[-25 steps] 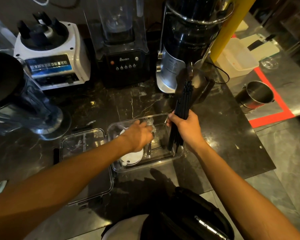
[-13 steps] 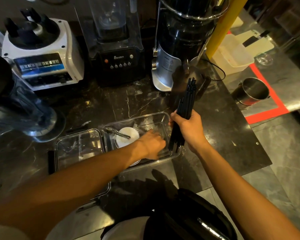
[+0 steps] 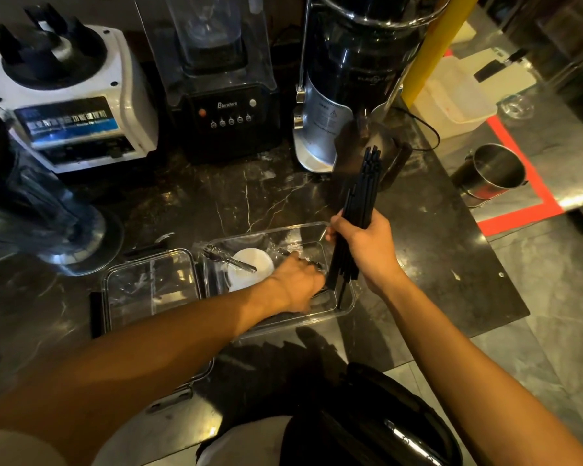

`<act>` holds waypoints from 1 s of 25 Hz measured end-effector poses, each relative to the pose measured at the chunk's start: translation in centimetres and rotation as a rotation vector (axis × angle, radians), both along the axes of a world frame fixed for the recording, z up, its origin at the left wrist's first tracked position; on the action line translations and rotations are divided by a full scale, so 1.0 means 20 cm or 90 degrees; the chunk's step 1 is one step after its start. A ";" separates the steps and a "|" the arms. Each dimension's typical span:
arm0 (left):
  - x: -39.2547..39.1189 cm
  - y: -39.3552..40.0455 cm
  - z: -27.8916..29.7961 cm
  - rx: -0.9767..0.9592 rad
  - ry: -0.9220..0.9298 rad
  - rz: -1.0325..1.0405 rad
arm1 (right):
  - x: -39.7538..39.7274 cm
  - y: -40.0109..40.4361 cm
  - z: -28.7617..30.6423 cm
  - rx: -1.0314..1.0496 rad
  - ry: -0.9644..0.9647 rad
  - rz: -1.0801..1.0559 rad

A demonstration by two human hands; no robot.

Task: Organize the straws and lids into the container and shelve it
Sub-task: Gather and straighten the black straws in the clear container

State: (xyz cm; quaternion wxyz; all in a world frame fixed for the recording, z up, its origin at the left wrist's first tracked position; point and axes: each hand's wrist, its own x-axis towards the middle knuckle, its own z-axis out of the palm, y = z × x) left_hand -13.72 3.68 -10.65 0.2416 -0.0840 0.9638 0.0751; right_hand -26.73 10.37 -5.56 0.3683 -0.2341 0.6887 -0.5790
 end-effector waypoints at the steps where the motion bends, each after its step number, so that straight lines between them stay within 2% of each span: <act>1: 0.01 0.00 0.00 0.007 0.013 0.012 | 0.00 0.00 0.00 0.003 0.002 0.000; 8: 0.02 0.02 -0.02 0.015 0.048 0.062 | -0.02 0.01 0.00 0.002 0.025 0.009; 13: 0.07 -0.04 0.04 0.150 0.103 0.209 | -0.04 0.03 0.02 -0.030 -0.004 -0.030; 16: 0.14 -0.13 0.11 0.341 0.203 0.353 | -0.05 0.04 0.04 -0.054 -0.052 -0.052; 19: 0.17 -0.20 0.21 0.568 0.380 0.519 | -0.02 0.04 0.06 -0.061 -0.085 -0.037; 22: 0.18 -0.24 0.29 0.639 0.556 0.578 | 0.03 0.03 0.07 -0.067 -0.091 0.025; 25: 0.17 -0.27 0.34 0.629 0.633 0.555 | 0.08 0.01 0.08 -0.092 -0.071 0.072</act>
